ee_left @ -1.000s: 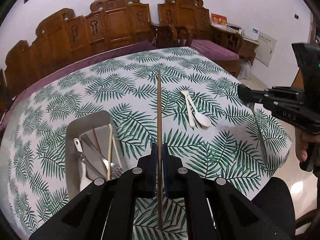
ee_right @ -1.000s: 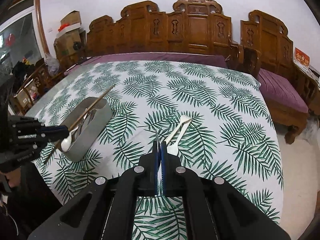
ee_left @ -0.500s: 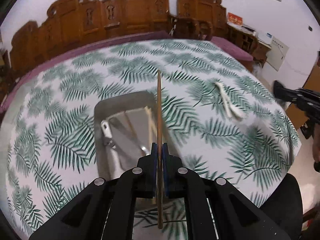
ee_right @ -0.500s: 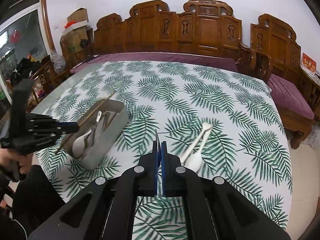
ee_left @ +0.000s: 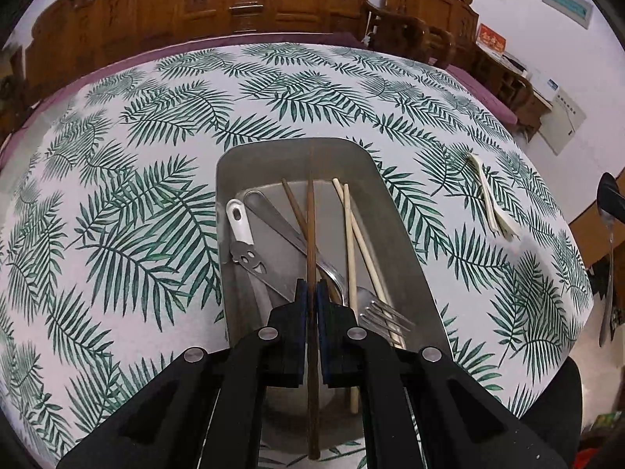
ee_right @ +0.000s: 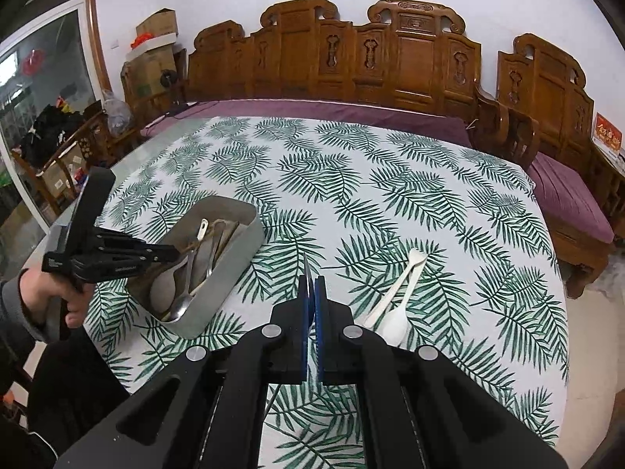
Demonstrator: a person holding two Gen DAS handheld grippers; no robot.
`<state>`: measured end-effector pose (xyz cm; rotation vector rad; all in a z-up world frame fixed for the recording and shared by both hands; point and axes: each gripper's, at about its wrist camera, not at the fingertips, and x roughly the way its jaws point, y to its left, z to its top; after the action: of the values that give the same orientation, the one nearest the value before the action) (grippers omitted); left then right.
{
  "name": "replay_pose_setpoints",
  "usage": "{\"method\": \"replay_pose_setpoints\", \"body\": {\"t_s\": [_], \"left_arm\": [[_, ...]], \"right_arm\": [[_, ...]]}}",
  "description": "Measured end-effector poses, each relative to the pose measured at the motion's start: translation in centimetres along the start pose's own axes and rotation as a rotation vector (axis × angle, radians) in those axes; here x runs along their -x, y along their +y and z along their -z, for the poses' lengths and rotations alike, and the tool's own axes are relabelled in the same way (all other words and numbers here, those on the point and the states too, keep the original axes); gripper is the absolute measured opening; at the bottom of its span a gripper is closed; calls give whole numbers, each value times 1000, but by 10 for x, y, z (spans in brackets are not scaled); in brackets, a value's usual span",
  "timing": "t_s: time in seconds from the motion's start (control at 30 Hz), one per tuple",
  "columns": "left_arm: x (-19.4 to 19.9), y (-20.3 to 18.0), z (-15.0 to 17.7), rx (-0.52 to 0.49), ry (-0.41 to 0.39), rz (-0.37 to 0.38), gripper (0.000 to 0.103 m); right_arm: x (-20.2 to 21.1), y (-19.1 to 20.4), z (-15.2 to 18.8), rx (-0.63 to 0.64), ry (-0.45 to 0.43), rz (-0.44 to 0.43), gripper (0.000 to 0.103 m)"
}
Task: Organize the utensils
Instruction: 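Lower the wooden chopstick into the grey tray and open the left tool, then lower the right tool into the grey tray and release a held utensil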
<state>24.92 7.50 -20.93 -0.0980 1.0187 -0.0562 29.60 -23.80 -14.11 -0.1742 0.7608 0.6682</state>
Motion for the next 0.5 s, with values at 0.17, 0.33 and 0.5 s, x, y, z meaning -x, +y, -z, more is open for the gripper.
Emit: {"method": "replay_pose_setpoints", "body": {"t_s": [0.17,0.33,0.5], "left_arm": [[0,2,-2,16,-8,-2,4],[16,5,0,3,-34,-3,4],[40,9,4,-19,-72,-22,4]], "right_arm": [[-15,19,-4,3,12,-31,3],[-32,42,-13,22,26,-68,4],[-50,65,-29,31,30,-108,4]]}}
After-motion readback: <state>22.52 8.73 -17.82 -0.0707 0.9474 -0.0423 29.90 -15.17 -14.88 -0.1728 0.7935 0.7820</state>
